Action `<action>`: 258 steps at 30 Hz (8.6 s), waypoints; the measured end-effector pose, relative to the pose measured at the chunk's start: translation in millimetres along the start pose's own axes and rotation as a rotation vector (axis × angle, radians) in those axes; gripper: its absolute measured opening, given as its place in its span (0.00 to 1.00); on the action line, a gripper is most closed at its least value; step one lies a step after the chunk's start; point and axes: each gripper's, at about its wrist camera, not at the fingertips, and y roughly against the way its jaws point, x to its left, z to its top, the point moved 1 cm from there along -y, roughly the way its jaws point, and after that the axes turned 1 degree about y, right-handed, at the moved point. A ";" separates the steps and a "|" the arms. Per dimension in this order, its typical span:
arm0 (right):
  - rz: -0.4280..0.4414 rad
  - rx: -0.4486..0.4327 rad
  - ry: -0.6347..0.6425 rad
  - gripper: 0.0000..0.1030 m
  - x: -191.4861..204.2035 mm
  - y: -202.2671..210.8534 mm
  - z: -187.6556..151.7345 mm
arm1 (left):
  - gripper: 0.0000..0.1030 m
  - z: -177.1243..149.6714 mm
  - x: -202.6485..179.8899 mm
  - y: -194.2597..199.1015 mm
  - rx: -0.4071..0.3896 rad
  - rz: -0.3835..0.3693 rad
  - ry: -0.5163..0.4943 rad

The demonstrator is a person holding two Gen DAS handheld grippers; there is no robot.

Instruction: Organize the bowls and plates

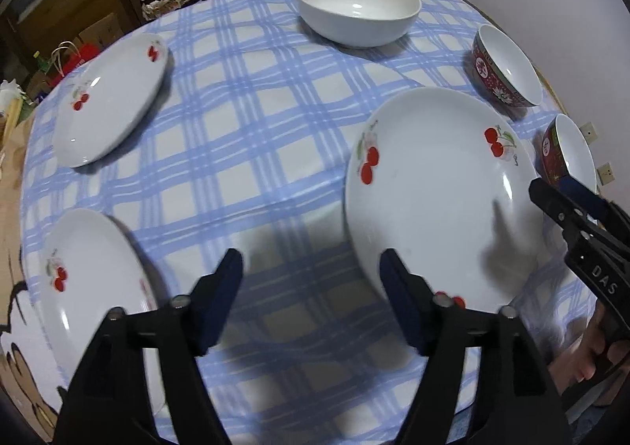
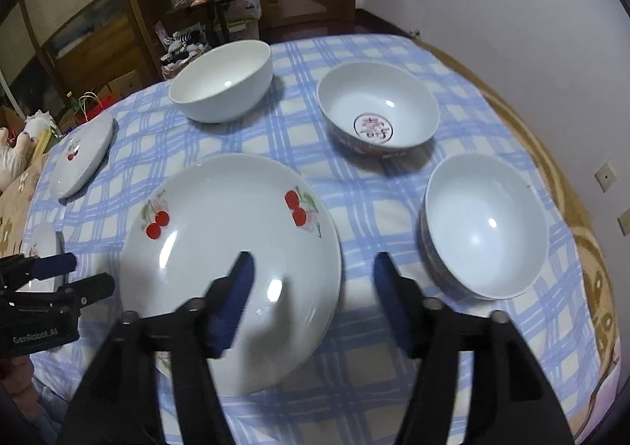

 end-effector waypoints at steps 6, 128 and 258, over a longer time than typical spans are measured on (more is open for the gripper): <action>0.009 -0.023 -0.022 0.88 3.1 14.6 -3.0 | 0.84 -6.1 3.4 21.1 -0.014 0.049 -0.023; 0.350 0.174 0.314 0.11 282.4 -37.9 -40.9 | 0.09 -103.6 275.1 20.1 -0.022 0.030 0.436; 0.140 0.009 -0.113 0.07 -22.1 -11.4 -16.3 | 0.09 0.9 -20.8 -10.7 -0.067 -0.100 0.015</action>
